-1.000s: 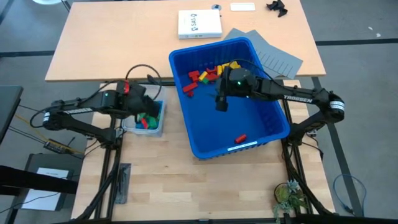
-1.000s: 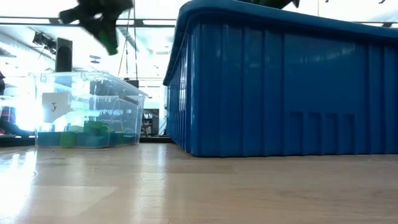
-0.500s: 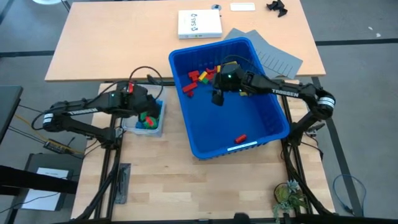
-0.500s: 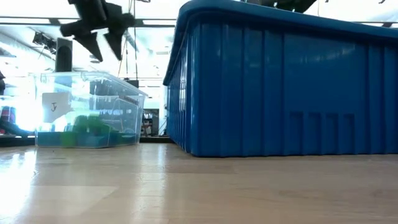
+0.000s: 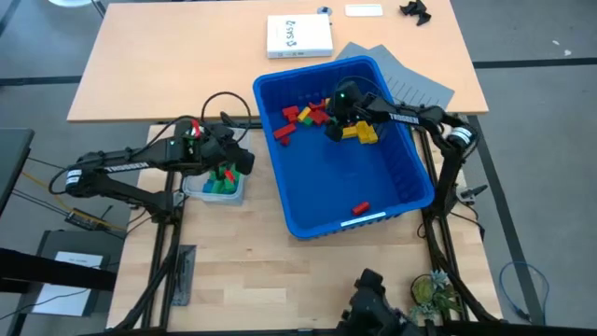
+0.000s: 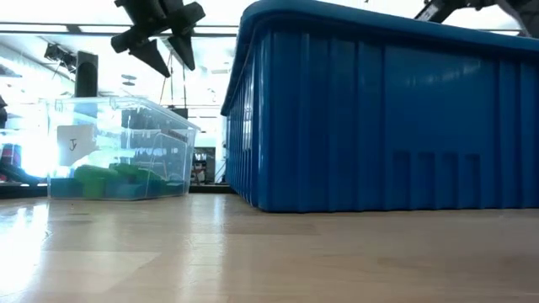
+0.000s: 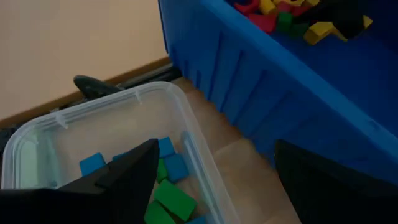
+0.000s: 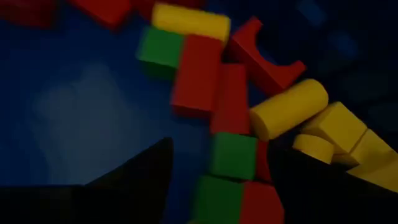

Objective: Sort blocks
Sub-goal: Put the green block into the transparent bin

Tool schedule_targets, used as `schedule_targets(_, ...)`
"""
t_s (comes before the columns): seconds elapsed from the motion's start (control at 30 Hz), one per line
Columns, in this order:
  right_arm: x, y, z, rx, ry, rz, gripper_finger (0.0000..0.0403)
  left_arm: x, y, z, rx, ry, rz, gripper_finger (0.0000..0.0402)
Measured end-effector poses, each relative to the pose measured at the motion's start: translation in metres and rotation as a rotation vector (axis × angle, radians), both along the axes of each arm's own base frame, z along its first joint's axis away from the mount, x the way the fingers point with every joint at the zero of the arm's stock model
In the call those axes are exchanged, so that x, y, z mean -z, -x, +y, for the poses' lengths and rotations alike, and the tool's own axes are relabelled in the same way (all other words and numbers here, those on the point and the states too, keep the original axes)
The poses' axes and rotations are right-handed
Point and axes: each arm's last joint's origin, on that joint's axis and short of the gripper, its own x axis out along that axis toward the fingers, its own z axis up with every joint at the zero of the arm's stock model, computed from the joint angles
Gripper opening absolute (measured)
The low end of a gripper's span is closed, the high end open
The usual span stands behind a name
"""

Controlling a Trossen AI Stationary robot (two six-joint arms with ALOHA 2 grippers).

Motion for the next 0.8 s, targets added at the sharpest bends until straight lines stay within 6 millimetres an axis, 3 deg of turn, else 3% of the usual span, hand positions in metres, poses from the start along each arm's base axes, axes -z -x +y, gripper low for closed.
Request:
schedule_targets(0.33, 0.039, 0.009, -0.024, -0.085, -0.006, 0.09, 0.0202, 0.006, -0.009, 0.001, 0.003, 0.001, 0.022, 0.0324)
schedule_targets(0.6, 0.036, 0.012, -0.006, -0.314, -0.165, 0.08, 0.0155, 0.008, -0.011, 0.002, 0.003, 0.002, 0.03, 0.0324)
schedule_targets(0.8, 0.025, 0.01, 0.004, -0.355, -0.152, 0.087, 0.0157, 0.008, -0.011, 0.002, 0.003, 0.002, 0.03, 0.0324)
